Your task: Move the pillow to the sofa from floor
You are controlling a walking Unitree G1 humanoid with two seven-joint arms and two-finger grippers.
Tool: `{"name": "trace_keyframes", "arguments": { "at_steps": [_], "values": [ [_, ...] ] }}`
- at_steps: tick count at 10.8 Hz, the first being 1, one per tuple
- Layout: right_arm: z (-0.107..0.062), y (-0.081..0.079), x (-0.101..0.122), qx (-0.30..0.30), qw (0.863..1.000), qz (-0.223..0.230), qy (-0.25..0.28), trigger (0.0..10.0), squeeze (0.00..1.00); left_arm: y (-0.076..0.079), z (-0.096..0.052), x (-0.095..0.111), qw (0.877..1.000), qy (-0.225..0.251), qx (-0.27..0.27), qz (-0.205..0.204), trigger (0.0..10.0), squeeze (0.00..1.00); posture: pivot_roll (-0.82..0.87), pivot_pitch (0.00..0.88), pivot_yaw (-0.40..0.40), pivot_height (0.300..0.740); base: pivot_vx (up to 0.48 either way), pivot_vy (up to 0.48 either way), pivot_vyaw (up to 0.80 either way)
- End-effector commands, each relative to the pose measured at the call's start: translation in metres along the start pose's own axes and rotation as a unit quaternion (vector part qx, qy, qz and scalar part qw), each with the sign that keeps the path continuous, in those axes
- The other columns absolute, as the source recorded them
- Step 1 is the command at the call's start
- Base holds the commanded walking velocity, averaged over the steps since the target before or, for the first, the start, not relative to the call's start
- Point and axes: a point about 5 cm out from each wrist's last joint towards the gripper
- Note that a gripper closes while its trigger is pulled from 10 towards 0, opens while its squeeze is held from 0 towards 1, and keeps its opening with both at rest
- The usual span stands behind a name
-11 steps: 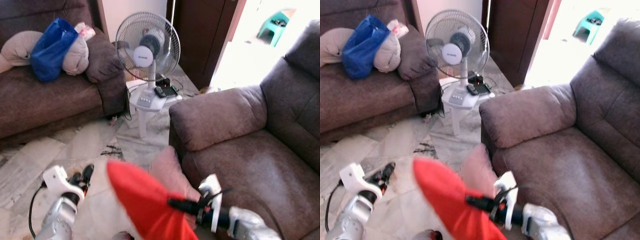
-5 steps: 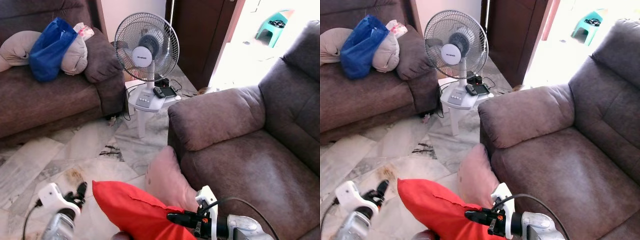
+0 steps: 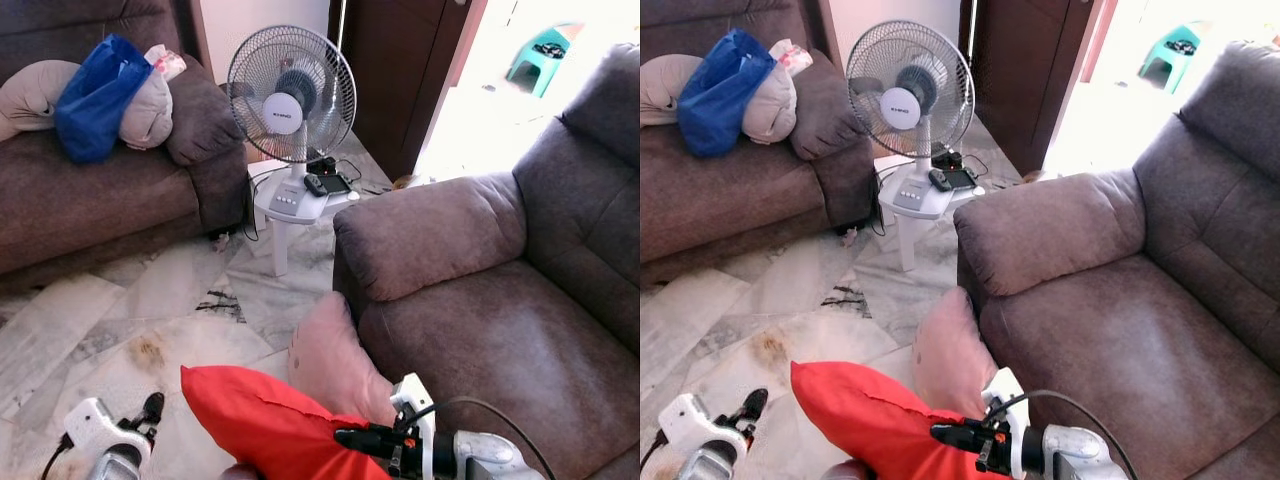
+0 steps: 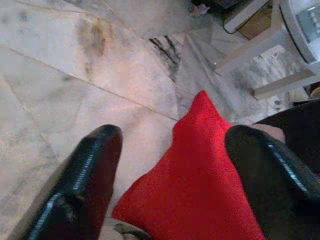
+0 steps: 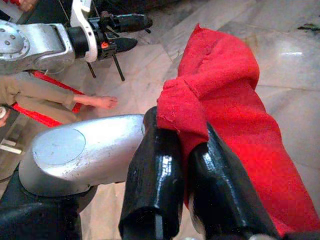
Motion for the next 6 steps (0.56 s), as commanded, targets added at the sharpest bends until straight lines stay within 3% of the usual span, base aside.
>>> {"name": "trace_keyframes", "arguments": {
  "at_steps": [1, 4, 5, 6],
  "values": [
    [-0.001, 0.001, 0.011, 0.011, 1.000, -0.025, 0.016, 10.0, 0.00, -0.002, 0.000, 0.000, 1.000, -0.003, 0.002, 0.001, 10.0, 1.00, 0.11, 0.067, -0.071, 0.740, 0.000, 0.000, 0.00],
    [-0.007, 0.001, 0.011, 0.012, 0.999, -0.029, 0.011, 10.0, 0.00, 0.003, 0.009, 0.004, 1.000, -0.018, 0.010, -0.019, 10.0, 1.00, 0.08, 0.078, -0.085, 0.740, 0.000, 0.000, 0.00],
    [-0.010, 0.000, 0.013, 0.012, 0.999, -0.031, 0.012, 10.0, 0.00, 0.012, 0.013, 0.002, 1.000, -0.025, 0.006, 0.001, 10.0, 0.00, 0.07, 0.085, -0.090, 0.740, 0.000, 0.000, 0.00],
    [-0.013, -0.002, 0.017, 0.014, 0.999, -0.036, 0.013, 10.0, 0.00, 0.019, 0.017, 0.000, 1.000, -0.032, 0.002, -0.001, 10.0, 0.00, 0.05, 0.091, -0.093, 0.740, 0.000, 0.000, 0.00]
  ]
}}
Point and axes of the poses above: a point about 5 cm out from each wrist's last joint towards the gripper, its own z axis pointing out of the wrist towards the gripper, its own x axis along the axis of the wrist's last joint, y = z × x, and after that the axes turned 8 degrees about -z, right-handed
